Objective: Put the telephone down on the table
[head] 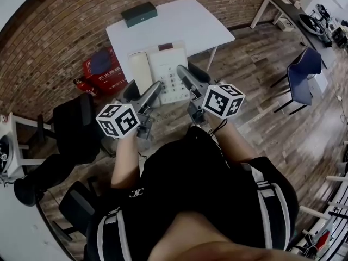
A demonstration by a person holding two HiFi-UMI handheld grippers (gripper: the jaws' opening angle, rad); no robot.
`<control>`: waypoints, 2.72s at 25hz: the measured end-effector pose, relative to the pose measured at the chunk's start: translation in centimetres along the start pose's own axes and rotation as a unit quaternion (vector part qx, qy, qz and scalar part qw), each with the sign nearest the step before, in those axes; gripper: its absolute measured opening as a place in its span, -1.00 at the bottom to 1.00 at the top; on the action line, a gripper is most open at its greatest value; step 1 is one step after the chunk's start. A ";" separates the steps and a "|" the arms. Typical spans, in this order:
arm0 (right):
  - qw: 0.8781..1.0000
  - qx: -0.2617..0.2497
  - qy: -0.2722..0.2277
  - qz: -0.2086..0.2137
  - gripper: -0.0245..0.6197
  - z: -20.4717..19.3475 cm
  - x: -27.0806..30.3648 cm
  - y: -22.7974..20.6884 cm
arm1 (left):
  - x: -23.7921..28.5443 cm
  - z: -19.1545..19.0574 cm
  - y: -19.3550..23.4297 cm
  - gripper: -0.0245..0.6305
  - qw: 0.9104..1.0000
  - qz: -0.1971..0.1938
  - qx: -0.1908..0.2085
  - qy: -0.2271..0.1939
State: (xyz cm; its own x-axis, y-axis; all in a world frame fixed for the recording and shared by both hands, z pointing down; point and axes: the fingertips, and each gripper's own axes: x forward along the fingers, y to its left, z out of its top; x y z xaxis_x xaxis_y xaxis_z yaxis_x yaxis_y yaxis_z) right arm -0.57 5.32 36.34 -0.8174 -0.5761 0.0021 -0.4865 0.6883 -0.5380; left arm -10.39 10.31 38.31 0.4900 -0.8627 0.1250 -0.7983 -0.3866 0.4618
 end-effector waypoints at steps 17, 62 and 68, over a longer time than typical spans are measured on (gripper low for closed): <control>1.000 0.004 -0.006 0.005 -0.46 2.8 7.1 -6.5 | 7.7 2.9 5.7 0.21 1.000 0.004 0.005 0.004; 0.947 0.142 0.286 0.005 -0.48 -0.5 42.7 -38.1 | 36.1 2.9 38.8 0.21 0.947 0.168 -0.251 0.108; 0.935 0.149 0.322 -0.025 -0.48 -4.1 45.1 -40.5 | 37.0 -0.1 42.7 0.21 0.932 0.162 -0.294 0.138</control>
State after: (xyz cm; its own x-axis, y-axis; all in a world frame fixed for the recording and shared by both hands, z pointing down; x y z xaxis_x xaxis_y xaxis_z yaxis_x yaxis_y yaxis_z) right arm -18.93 -46.72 61.69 -0.8589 -0.1531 0.4887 -0.4997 0.4593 -0.7344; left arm -26.34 -38.08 62.73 0.3937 -0.7546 0.5250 -0.6304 0.1941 0.7516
